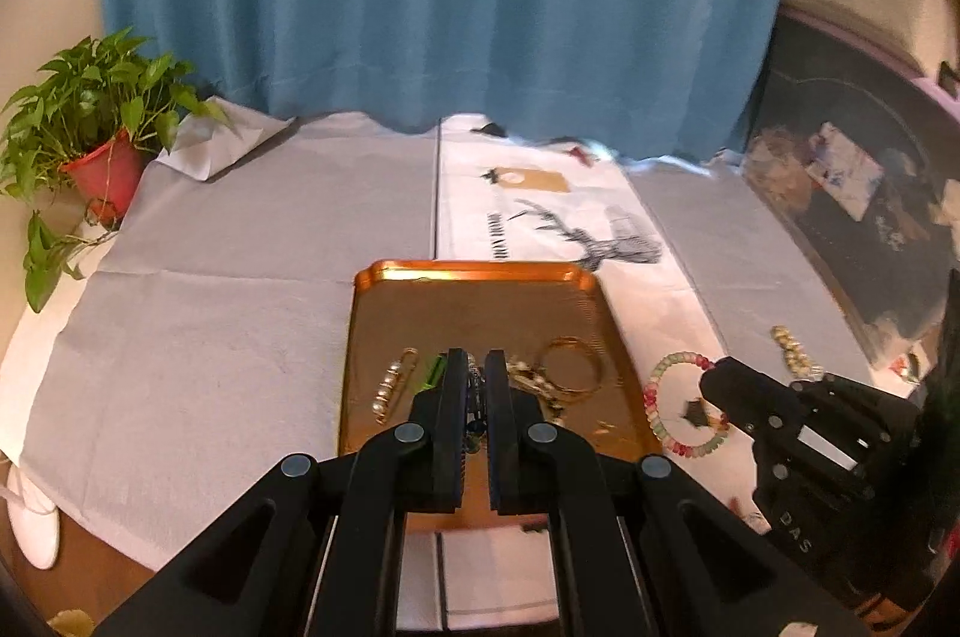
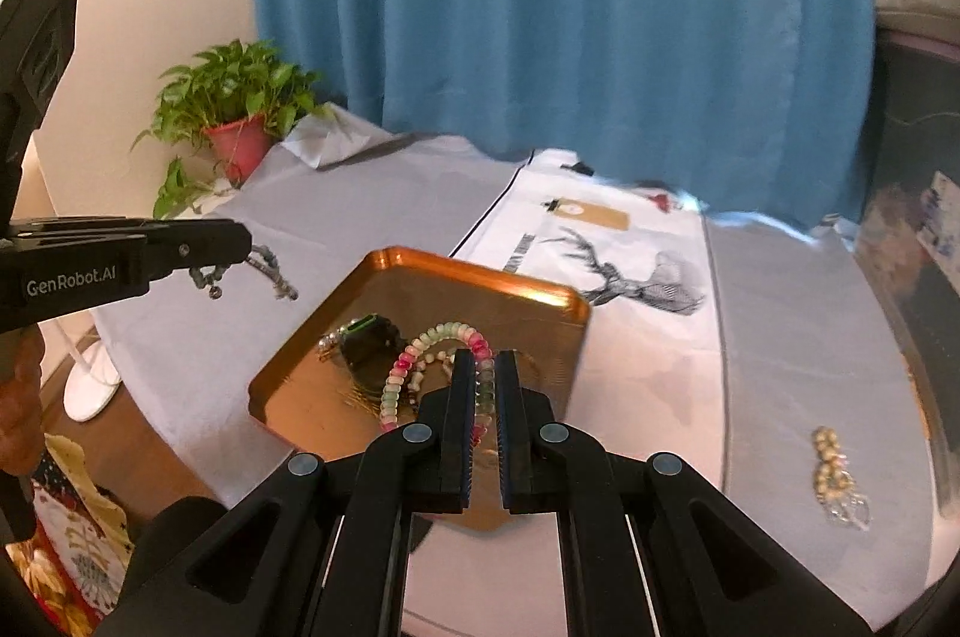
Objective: Organize jewelry
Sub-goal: 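Carry the green chain and pink-green bracelet over the copper tray, then open both tools to drop the chain and bracelet onto the tray, then move both tools back over the yellow bead and chain bracelets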
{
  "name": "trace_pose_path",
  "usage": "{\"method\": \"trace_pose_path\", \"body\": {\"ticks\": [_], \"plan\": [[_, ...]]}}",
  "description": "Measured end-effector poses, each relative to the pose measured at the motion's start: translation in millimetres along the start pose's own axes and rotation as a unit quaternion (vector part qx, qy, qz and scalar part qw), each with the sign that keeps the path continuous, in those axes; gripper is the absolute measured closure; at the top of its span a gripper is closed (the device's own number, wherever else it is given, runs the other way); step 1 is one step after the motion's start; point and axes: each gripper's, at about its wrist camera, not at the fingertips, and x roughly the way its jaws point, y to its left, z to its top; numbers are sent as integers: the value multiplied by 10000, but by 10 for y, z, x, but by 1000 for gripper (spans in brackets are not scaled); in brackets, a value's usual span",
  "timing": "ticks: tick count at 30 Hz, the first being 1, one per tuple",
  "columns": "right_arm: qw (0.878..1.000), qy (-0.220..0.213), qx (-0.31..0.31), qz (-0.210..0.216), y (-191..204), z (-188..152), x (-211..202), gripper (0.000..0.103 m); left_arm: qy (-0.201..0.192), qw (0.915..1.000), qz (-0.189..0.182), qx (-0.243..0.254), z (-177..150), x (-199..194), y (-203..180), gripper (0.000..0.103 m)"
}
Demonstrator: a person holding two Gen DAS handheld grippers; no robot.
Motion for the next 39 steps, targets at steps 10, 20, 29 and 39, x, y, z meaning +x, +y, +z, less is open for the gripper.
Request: {"method": "trace_pose_path", "body": {"ticks": [10, 20, 29, 39], "plan": [[9993, 340, 52, 117, -9, 24, 679, 96, 454, 9983, 320, -151, 17, 733, 215, 100], [9967, 799, 132, 93, -46, -4, 1199, 87, 714, 9951, 681, 96, 25, 1136, 204, 26], [9943, 1036, 222, 99, -107, -158, 1128, 39, 357, 9901, 1179, 667, -84, 896, -11, 1], [9983, 332, 402, -263, -265, -372, -160, 35, -75, 9961, 841, 248, -386, -30, -407, 1]]}}
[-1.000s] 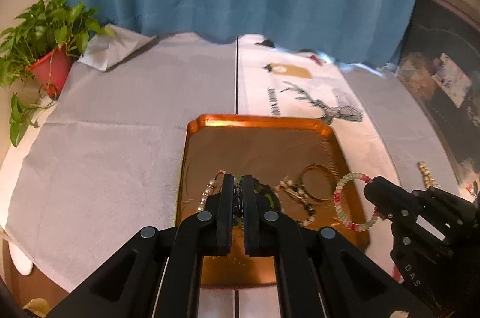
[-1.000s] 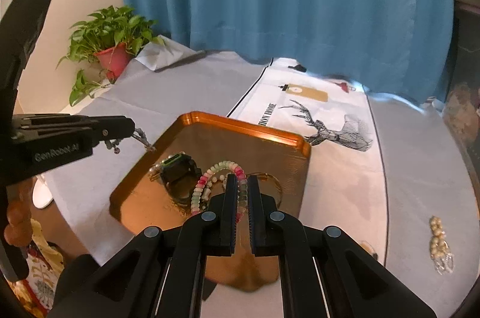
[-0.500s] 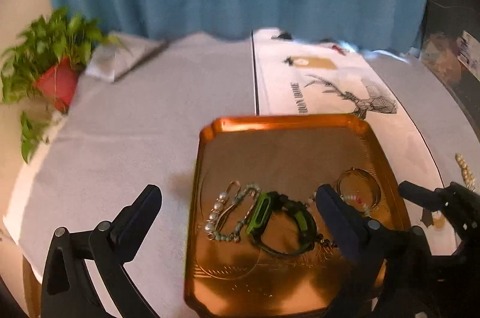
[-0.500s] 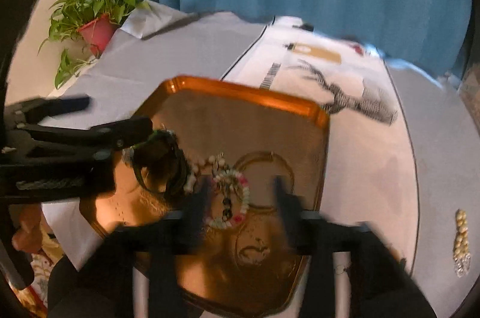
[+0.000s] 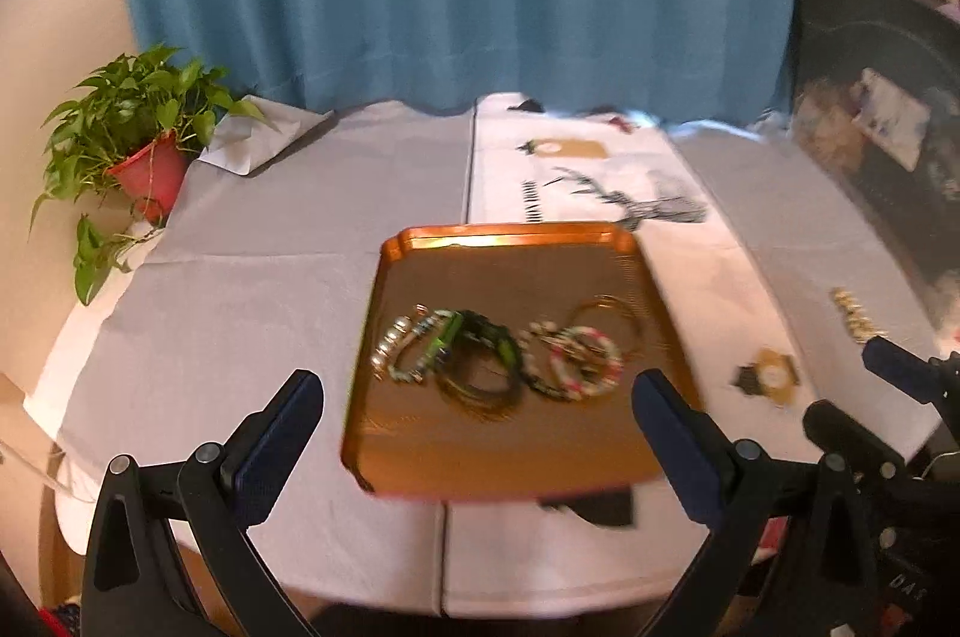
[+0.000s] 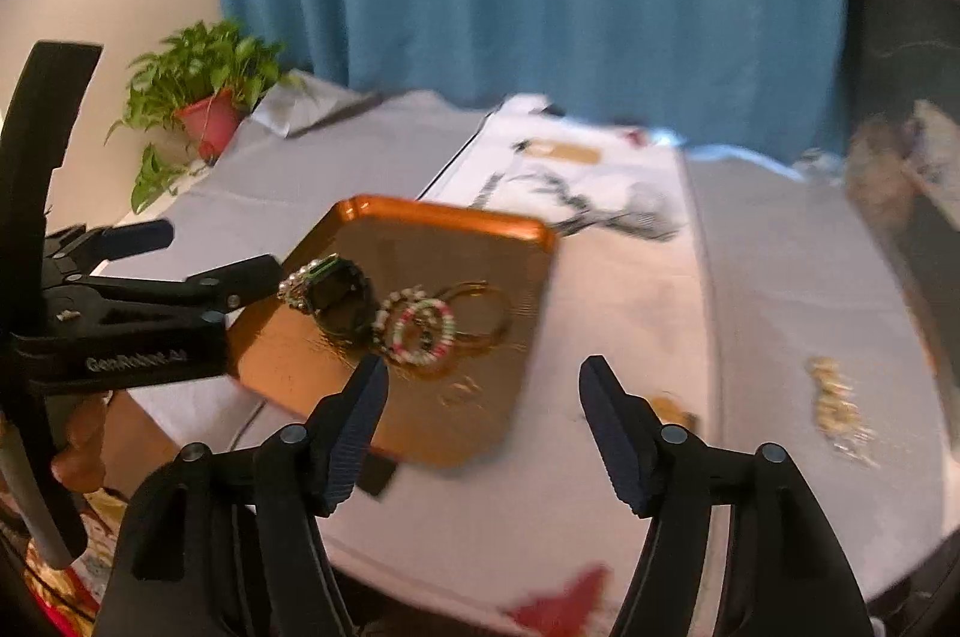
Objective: Organize jewelry
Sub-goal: 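Move both tools back over the yellow bead and chain bracelets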
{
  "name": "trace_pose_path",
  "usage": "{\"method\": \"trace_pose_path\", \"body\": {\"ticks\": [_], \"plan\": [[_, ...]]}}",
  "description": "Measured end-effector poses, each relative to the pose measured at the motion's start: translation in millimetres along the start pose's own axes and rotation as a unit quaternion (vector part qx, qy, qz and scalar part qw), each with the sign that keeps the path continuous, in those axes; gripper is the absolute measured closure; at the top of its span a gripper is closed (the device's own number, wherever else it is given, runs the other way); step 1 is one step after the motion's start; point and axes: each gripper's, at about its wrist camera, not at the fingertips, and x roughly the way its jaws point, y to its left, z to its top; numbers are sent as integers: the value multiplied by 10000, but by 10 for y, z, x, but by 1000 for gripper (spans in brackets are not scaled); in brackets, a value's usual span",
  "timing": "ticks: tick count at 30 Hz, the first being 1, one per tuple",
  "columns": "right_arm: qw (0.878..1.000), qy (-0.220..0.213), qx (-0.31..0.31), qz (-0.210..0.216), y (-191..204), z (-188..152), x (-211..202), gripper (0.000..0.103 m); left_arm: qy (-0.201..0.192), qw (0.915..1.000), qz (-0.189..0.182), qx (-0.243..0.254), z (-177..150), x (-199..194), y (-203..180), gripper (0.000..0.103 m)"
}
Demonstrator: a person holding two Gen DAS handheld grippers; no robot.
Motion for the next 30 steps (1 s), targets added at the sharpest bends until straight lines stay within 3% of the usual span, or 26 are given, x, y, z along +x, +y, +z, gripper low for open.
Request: {"method": "trace_pose_path", "body": {"ticks": [13, 21, 30], "plan": [[9967, -588, 419, -381, -451, -527, -1421, 32, -524, 9984, -153, 173, -253, -1070, -587, 1], [9940, -884, 459, -444, -523, -671, -1868, 32, -761, 9960, -256, 386, -352, -1431, -855, 1], [9906, -1001, 600, -713, -728, -817, -2131, 31, -805, 9941, -409, 594, -375, -1528, -1186, 1]]}}
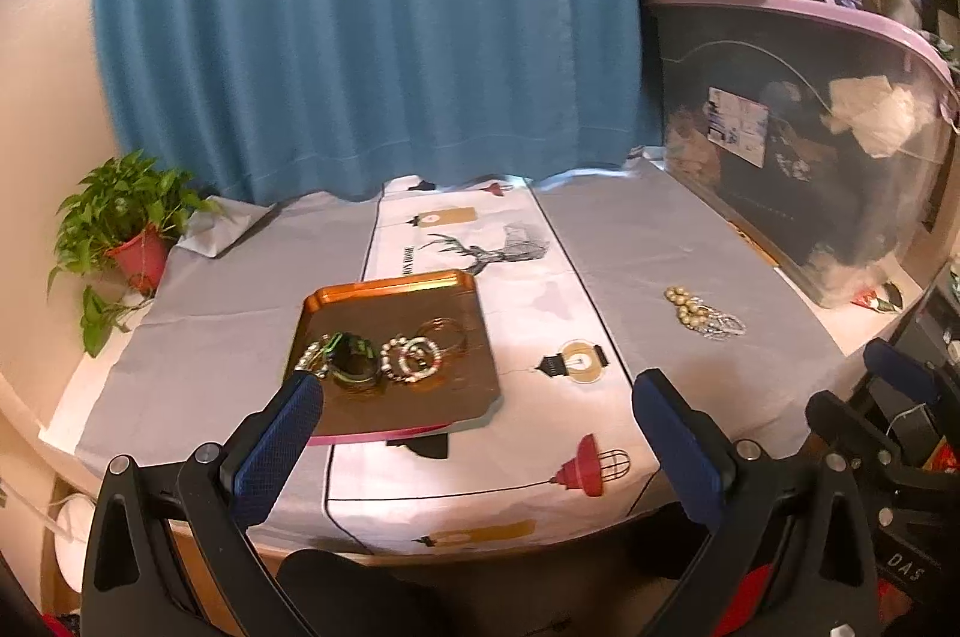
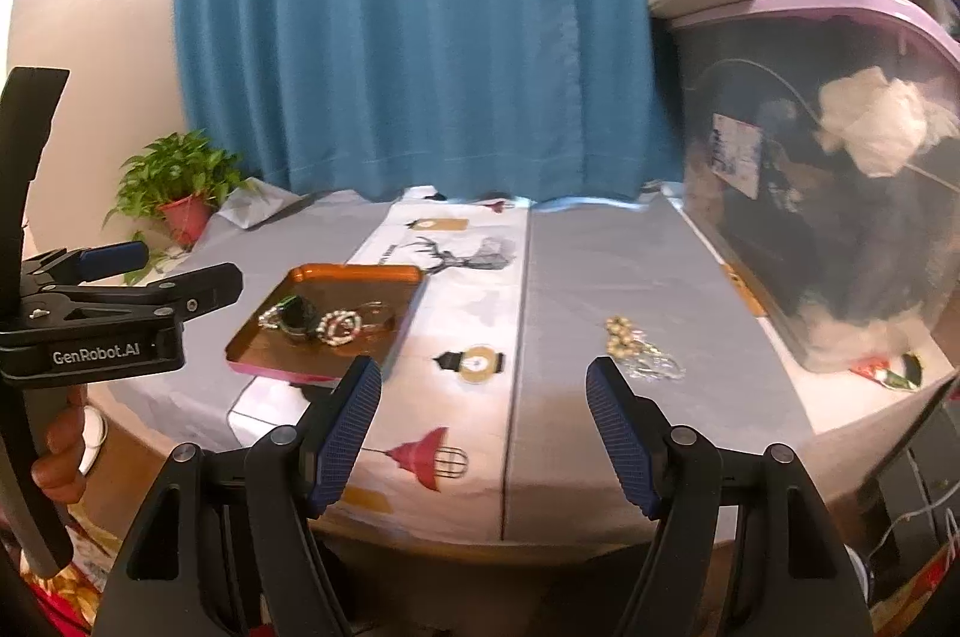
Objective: Organize jewelry
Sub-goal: 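Move both tools back over the yellow bead and chain bracelets, then grasp the yellow bead bracelet with the left tool while the right grasps the white bead bracelet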
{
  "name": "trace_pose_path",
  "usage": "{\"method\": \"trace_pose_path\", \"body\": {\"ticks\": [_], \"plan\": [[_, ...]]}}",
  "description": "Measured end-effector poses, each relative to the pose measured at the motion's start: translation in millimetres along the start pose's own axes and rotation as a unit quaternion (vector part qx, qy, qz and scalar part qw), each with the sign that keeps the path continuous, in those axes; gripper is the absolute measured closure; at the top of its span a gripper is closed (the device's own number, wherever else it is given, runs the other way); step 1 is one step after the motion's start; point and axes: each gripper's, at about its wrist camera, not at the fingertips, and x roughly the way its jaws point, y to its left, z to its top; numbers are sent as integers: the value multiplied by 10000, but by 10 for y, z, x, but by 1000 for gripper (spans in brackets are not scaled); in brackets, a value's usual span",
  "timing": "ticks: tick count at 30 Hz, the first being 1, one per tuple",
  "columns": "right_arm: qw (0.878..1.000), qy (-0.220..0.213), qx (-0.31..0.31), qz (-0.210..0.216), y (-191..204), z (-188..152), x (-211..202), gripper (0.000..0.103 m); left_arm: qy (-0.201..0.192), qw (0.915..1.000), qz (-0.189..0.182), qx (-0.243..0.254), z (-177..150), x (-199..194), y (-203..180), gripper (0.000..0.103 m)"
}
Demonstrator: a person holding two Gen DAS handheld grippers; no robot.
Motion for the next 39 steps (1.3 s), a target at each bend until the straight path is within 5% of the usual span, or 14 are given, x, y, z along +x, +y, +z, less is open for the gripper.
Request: {"method": "trace_pose_path", "body": {"ticks": [15, 39], "plan": [[9965, 251, 462, -653, -837, -68, 274, 31, 309, 9990, -225, 247, 161, 606, -602, 1], [9828, 1061, 950, -1174, -2043, -288, 1714, 31, 1176, 9916, -305, 436, 250, 2111, -1172, 1]]}}
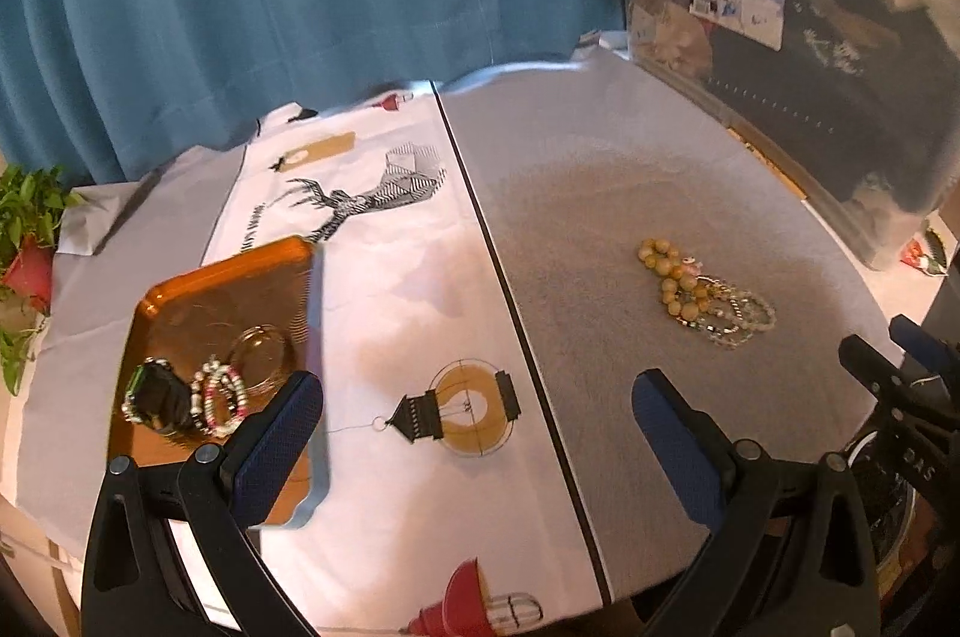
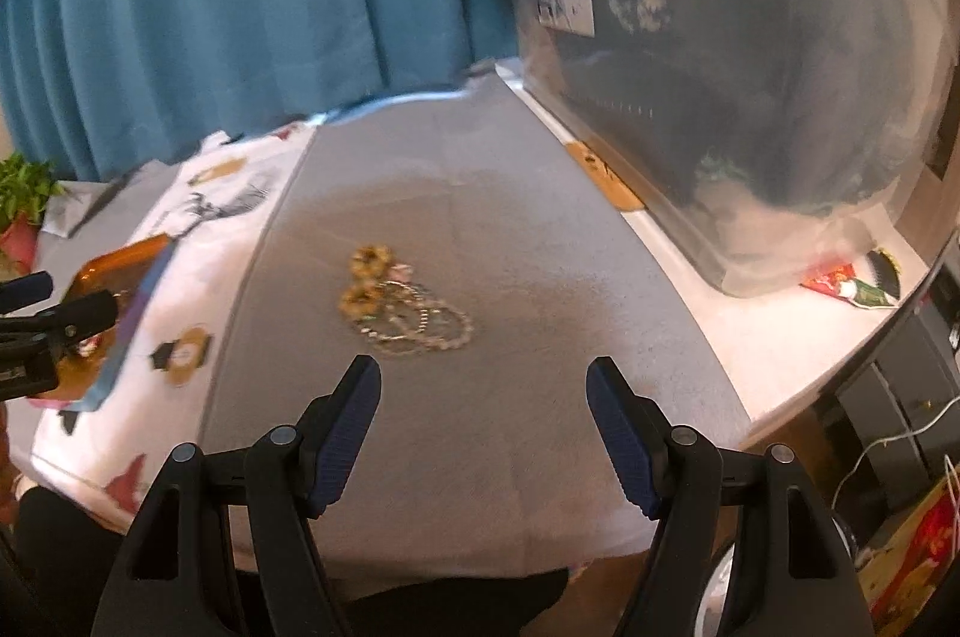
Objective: Organize jewelry
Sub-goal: 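Grasp the yellow bead bracelet with the left tool while the right grasps the white bead bracelet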
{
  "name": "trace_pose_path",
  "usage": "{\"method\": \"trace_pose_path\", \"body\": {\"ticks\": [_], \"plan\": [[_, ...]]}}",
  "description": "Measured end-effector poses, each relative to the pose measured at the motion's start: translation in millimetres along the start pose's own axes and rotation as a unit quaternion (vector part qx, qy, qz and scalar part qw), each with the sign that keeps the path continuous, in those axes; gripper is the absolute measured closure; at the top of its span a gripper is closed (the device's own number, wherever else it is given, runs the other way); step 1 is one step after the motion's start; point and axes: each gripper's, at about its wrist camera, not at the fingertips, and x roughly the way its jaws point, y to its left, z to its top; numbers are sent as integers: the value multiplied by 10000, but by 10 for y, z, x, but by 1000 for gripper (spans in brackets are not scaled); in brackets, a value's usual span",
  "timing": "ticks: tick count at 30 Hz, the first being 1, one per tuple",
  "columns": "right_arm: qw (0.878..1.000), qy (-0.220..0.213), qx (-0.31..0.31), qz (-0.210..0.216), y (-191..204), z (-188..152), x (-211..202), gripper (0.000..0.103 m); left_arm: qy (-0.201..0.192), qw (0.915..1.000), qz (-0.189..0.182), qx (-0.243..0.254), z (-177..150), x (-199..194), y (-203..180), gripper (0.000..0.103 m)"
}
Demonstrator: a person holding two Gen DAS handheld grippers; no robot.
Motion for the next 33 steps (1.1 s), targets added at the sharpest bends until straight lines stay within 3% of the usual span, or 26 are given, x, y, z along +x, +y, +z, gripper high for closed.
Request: {"method": "trace_pose_path", "body": {"ticks": [5, 14, 16, 19, 23, 26, 33], "plan": [[9997, 226, -41, -26, -35, 80, 424, 31, 146, 9999, 23, 25, 81, 265, -37, 1], [9945, 689, -613, -494, 38, 181, 1118, 31, 319, 9995, -38, 3, 233, 634, -86, 1], [9936, 520, -849, -538, 79, 210, 1155, 32, 327, 9995, -52, 3, 295, 687, -112, 1], [9911, 382, -1105, -643, 103, 234, 1179, 41, 339, 9993, -124, -19, 393, 765, -158, 1], [9883, 380, -857, -1207, -128, 254, 1158, 42, 384, 9987, -322, 3, 528, 890, -269, 1], [9941, 384, -414, -927, -344, 257, 1132, 42, 523, 9969, -579, 84, 628, 1026, -422, 1], [9951, 212, -500, -829, -374, 214, 1150, 42, 926, 9914, -876, 304, 790, 1351, -819, 2]]}}
